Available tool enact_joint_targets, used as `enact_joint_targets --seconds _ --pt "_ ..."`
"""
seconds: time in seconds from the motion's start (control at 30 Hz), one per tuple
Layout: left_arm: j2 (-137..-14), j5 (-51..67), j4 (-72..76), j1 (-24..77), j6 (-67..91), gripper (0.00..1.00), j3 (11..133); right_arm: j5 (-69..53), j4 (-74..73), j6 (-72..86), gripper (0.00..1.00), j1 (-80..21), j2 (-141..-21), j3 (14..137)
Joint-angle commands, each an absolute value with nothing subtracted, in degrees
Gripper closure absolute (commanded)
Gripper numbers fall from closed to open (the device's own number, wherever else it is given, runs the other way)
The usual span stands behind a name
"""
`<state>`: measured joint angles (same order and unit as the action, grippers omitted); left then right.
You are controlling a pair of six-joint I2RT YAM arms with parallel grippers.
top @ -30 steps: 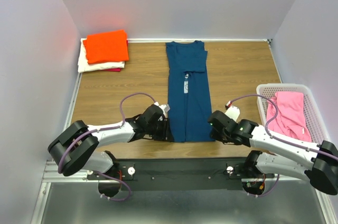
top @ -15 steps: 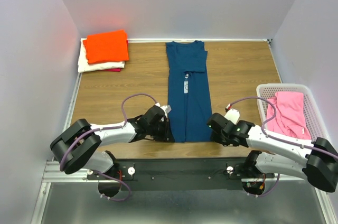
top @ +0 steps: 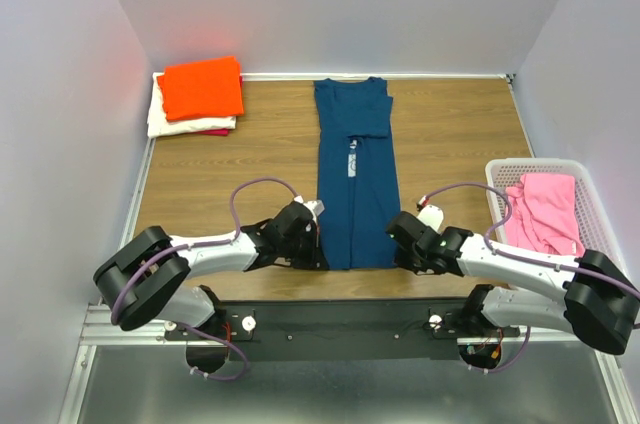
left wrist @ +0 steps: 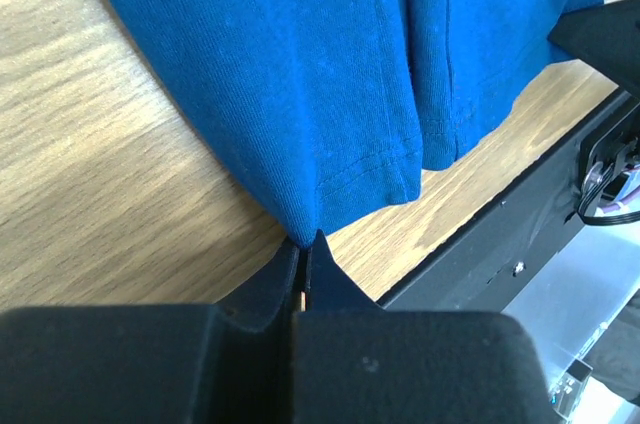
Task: Fold and stack the t-shirts
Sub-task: Fold the tshirt
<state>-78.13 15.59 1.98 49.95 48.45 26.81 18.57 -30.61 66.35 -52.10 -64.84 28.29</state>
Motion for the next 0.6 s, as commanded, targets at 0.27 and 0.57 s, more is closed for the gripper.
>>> enact_joint_targets --seconds 0.27,0.57 --pt "-71.55 10.2 -5.44 54.49 51.76 1.0 24.79 17.22 -37.16 72.33 0.99 -64.58 -67.15 30.23" --pt "-65.92 3.61 -13.97 57.13 51.69 1.0 30.49 26.71 -49.22 78.13 1.0 -70.22 -65.83 38.23"
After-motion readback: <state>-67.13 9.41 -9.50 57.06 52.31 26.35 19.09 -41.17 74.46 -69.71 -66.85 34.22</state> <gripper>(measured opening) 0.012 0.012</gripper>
